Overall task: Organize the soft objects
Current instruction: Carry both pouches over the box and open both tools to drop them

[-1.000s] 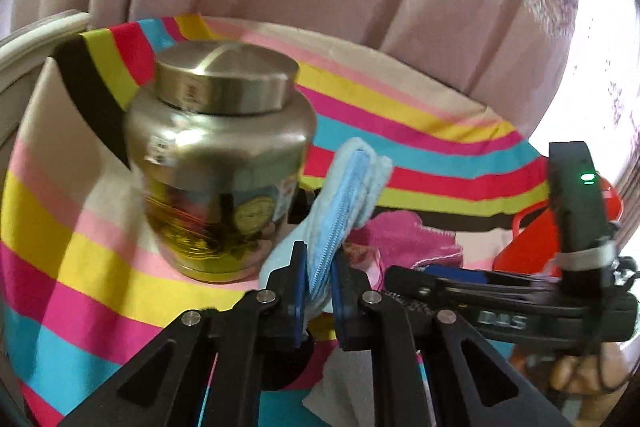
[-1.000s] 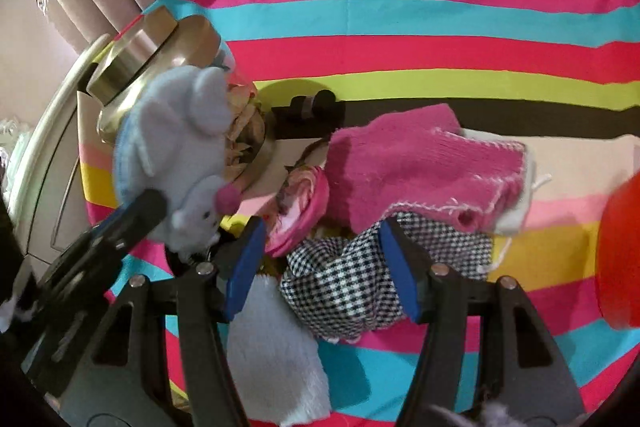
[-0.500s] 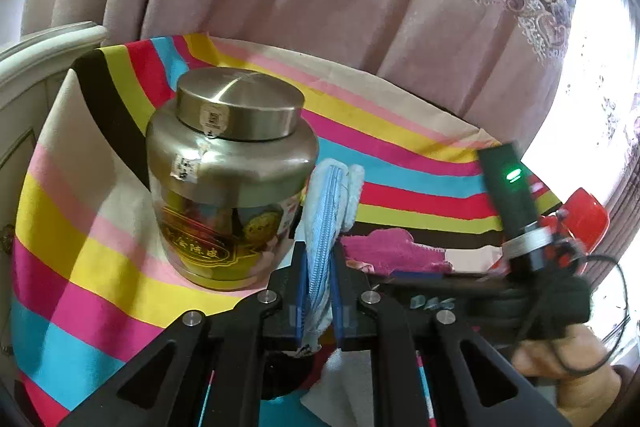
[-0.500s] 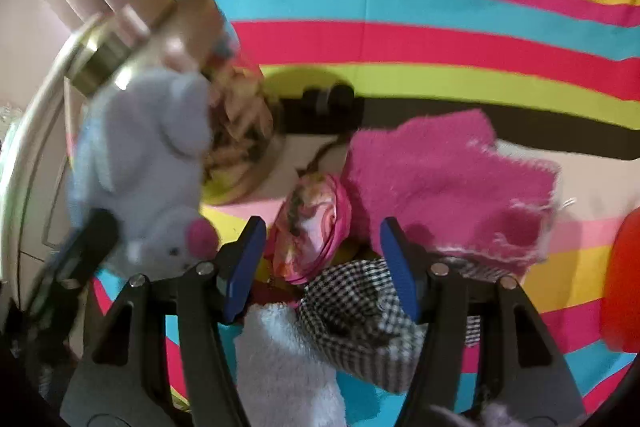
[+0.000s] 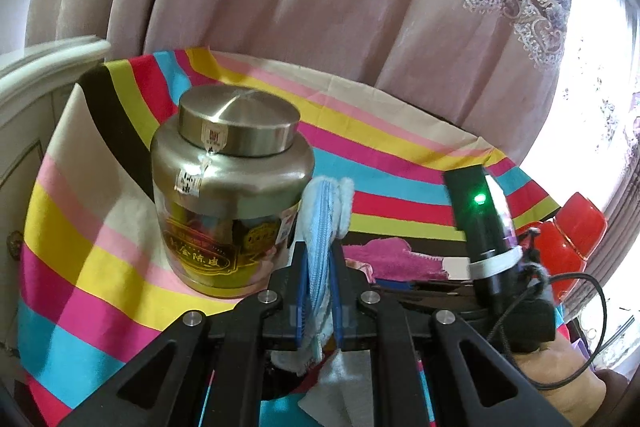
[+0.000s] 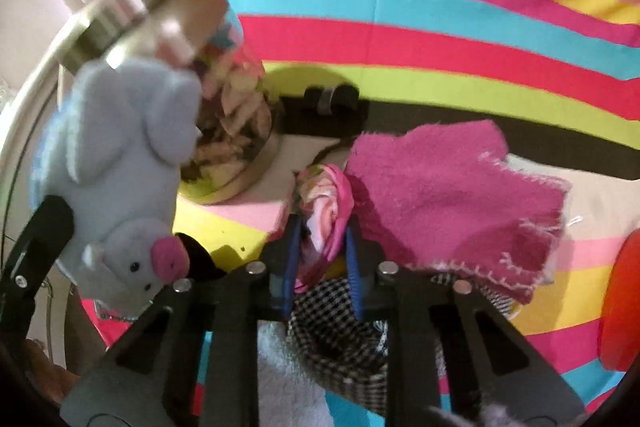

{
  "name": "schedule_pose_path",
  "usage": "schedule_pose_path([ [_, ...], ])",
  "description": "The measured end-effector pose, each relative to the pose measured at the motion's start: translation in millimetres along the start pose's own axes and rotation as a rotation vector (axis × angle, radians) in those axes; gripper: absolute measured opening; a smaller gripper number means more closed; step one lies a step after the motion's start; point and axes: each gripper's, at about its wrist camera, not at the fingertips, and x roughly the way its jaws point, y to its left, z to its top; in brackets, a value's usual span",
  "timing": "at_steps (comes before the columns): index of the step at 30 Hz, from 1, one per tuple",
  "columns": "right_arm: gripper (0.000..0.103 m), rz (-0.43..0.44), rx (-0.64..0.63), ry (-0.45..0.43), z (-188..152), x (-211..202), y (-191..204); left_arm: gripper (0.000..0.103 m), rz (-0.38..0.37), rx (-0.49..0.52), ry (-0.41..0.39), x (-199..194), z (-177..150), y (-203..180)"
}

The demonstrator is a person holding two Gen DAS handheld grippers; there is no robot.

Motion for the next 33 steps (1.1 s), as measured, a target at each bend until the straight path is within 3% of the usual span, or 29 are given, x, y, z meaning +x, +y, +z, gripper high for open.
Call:
schedule_pose_path([
  [8, 0.018, 0.029, 0.035, -0.130, -10, -69, -16, 0.010, -0.021, 0.032, -0.037, -19, 5, -28],
  [16, 0.017, 0.042, 0.112, -0.248, -38, -148, -60, 0.010, -0.079, 0.084, -0.073, -46, 10, -74],
  [22, 0.017, -0.025, 0.159, -0.287, -90, -214, -111, 0.010, -0.185, 0.117, -0.054, -62, -3, -120],
  [33, 0.017, -0.208, 0.327, -0.267, -202, -296, -215, 0.010, -0.424, 0.231, 0.090, -72, -55, -234],
])
